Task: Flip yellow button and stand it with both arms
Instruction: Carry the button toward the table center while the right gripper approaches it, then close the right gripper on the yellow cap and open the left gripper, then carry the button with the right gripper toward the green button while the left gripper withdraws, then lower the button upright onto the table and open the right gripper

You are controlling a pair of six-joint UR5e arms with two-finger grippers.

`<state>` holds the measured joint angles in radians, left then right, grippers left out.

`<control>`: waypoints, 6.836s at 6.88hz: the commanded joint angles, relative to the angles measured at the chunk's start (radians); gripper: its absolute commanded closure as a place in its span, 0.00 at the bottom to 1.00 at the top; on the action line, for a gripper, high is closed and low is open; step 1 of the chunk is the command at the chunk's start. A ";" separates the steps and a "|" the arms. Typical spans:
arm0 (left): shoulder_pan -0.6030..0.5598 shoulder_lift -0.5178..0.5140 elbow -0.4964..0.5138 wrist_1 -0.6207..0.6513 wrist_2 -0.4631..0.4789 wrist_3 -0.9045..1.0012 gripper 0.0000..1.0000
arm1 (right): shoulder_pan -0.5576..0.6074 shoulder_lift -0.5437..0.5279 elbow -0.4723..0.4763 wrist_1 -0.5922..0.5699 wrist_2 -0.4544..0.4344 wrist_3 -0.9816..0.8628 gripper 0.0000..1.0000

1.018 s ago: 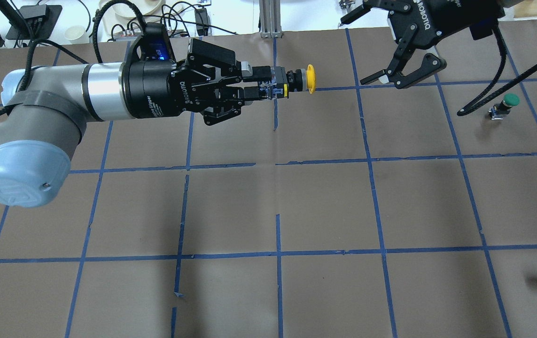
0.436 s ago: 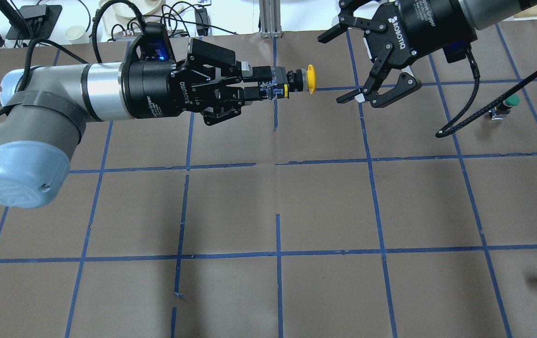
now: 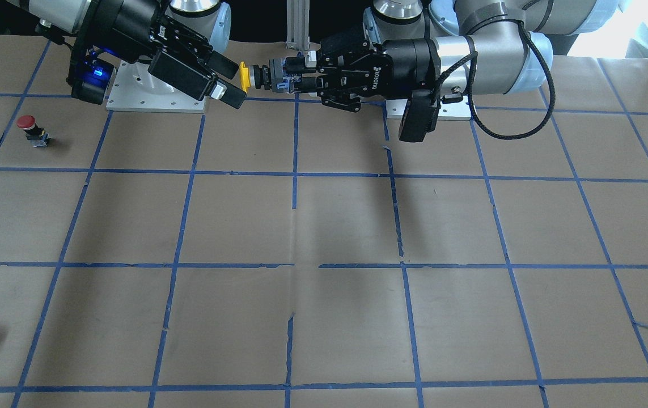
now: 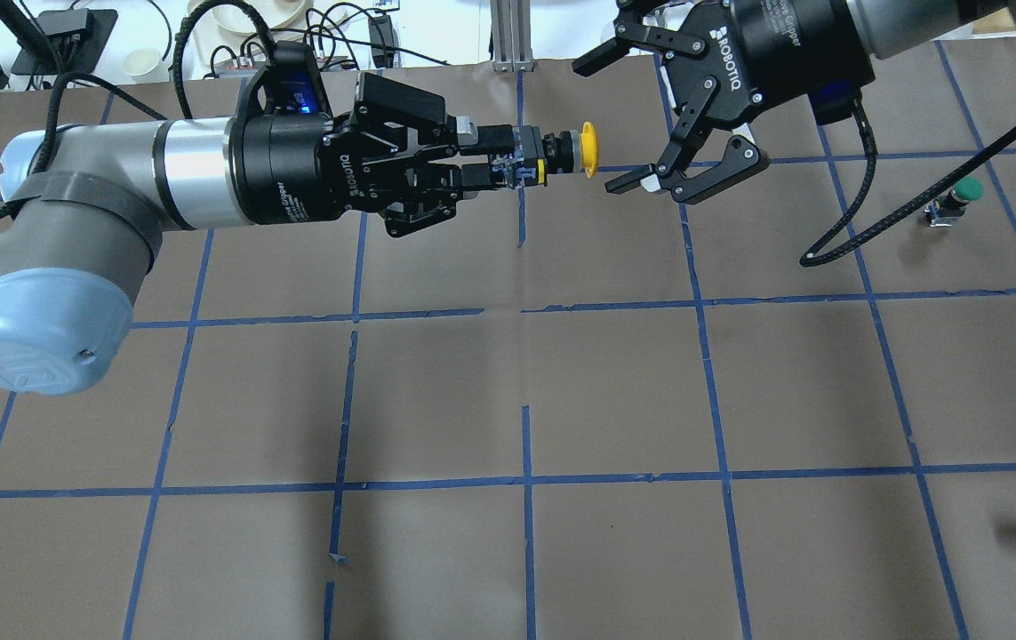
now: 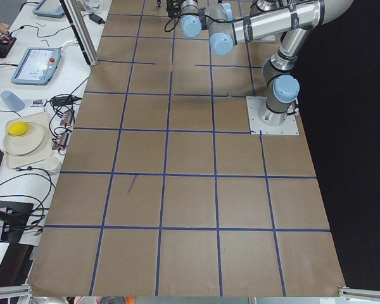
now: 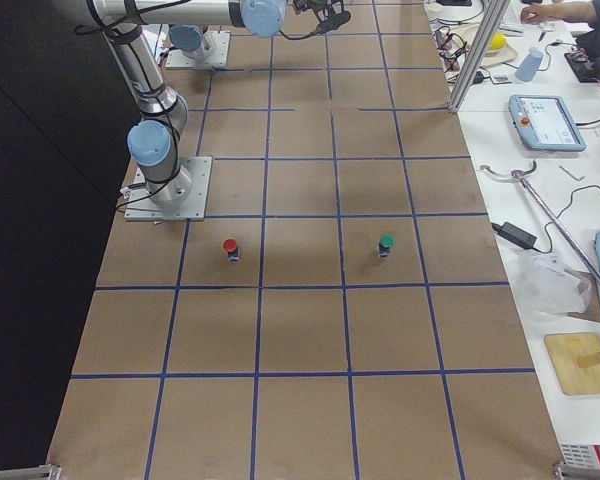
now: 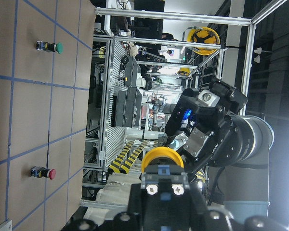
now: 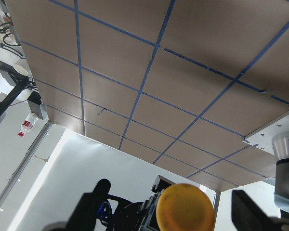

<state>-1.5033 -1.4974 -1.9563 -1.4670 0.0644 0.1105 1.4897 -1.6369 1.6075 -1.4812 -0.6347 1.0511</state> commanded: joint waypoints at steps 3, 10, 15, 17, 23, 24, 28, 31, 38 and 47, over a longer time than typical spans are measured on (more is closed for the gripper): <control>0.000 -0.004 -0.004 0.008 0.002 0.000 0.81 | 0.003 -0.001 0.002 0.013 0.001 0.006 0.31; 0.000 0.000 -0.006 0.010 0.012 -0.014 0.01 | -0.003 0.000 0.000 0.013 0.001 0.006 0.72; 0.006 -0.017 0.036 0.030 0.318 -0.011 0.01 | -0.066 0.003 -0.005 0.010 -0.421 -0.364 0.73; 0.008 -0.033 0.103 0.164 0.693 -0.009 0.00 | -0.083 0.006 0.015 -0.005 -0.654 -0.770 0.76; 0.002 -0.093 0.414 -0.118 1.535 0.046 0.00 | -0.515 0.011 0.381 -0.560 -0.768 -1.806 0.80; -0.008 -0.084 0.419 -0.124 1.540 0.041 0.00 | -0.593 0.015 0.450 -0.681 -0.728 -1.961 0.80; -0.046 -0.081 0.436 -0.125 1.561 0.002 0.00 | -0.728 0.086 0.551 -0.846 -0.571 -2.253 0.80; -0.028 -0.076 0.436 -0.083 1.531 -0.035 0.00 | -0.868 0.213 0.552 -0.903 -0.467 -2.439 0.82; 0.009 -0.049 0.410 -0.059 1.543 -0.026 0.00 | -0.902 0.213 0.592 -0.927 -0.434 -2.464 0.49; 0.029 -0.052 0.415 -0.059 1.542 -0.032 0.00 | -0.632 0.078 0.156 -0.304 -0.759 -1.841 0.00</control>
<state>-1.4750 -1.5477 -1.5441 -1.5263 1.6071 0.0822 0.7468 -1.5499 1.8865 -1.9245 -1.3066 -0.9504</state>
